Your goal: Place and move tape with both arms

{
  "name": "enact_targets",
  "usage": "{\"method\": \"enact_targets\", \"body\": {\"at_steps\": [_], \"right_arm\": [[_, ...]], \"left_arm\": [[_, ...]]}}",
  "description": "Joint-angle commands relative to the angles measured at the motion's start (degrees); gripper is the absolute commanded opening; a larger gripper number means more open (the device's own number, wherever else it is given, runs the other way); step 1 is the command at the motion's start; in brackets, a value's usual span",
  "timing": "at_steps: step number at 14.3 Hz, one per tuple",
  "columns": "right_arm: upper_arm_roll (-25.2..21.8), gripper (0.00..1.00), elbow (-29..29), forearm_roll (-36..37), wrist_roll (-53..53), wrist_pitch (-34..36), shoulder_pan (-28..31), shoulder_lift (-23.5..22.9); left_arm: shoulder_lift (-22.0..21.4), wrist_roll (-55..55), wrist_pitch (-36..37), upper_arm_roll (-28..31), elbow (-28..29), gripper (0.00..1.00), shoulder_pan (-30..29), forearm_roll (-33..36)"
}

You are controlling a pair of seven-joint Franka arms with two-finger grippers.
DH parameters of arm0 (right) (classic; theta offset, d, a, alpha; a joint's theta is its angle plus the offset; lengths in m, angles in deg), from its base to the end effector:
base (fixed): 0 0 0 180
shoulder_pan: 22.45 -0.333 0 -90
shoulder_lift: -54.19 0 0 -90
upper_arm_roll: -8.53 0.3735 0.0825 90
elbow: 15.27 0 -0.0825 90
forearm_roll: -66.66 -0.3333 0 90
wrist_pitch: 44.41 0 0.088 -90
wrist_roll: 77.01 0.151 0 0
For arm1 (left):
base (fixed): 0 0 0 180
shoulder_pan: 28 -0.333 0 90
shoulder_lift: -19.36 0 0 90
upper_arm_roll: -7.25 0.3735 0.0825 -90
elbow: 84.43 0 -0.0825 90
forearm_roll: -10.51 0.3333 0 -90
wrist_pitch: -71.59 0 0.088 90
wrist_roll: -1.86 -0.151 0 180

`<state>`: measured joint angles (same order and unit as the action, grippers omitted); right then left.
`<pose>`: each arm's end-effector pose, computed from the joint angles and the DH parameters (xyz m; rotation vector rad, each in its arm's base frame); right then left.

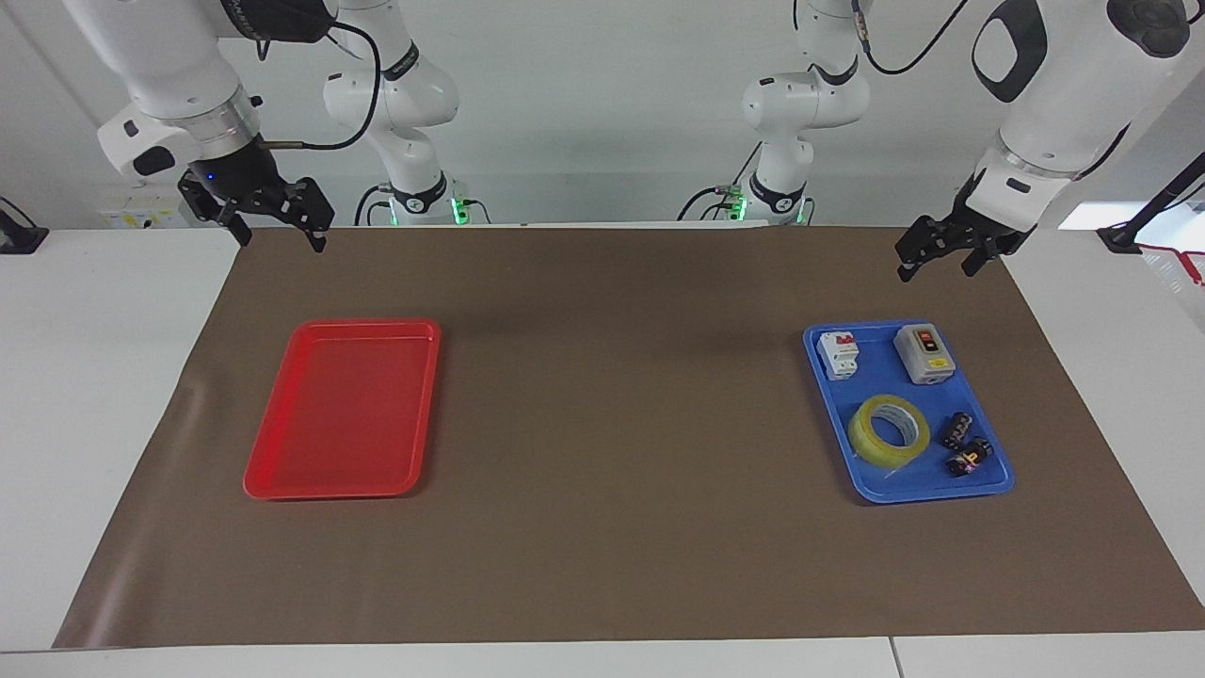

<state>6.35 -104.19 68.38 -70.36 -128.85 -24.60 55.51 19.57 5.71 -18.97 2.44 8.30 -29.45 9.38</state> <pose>0.4830 -0.0053 0.6491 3.1028 -0.1843 -0.0830 0.5016 -0.0323 0.6170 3.1235 0.0143 -0.0667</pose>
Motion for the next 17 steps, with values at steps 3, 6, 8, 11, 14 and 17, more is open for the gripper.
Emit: {"method": "enact_targets", "body": {"at_steps": [3,6,8,11,14,17], "right_arm": [[0.07,1.00,0.76,0.04,-1.37,0.59,0.13,-0.36],[0.07,1.00,0.67,0.04,-1.37,0.59,0.04,-0.36],[0.07,1.00,0.67,0.04,-1.37,0.59,0.04,-0.36],[0.07,1.00,0.50,-0.04,-1.28,0.51,0.04,-0.27],[0.07,1.00,-0.03,-0.05,-1.20,0.42,0.04,-0.01],[0.07,1.00,-0.38,-0.05,-1.28,0.24,0.04,0.08]], "left_arm": [[-1.61,-1.65,-0.32,0.07,1.84,1.00,-0.30,0.33],[-1.61,-1.48,-0.84,0.07,1.75,1.00,-0.22,0.33],[-1.52,-0.95,-0.76,0.07,1.66,1.00,-0.30,0.33],[-1.52,-0.95,-0.50,0.07,1.66,1.00,-0.30,0.33],[-1.79,-0.77,-0.67,0.07,2.10,1.00,-0.30,0.33],[-1.79,-1.65,-0.76,0.07,2.19,1.00,-1.18,0.33]]}}
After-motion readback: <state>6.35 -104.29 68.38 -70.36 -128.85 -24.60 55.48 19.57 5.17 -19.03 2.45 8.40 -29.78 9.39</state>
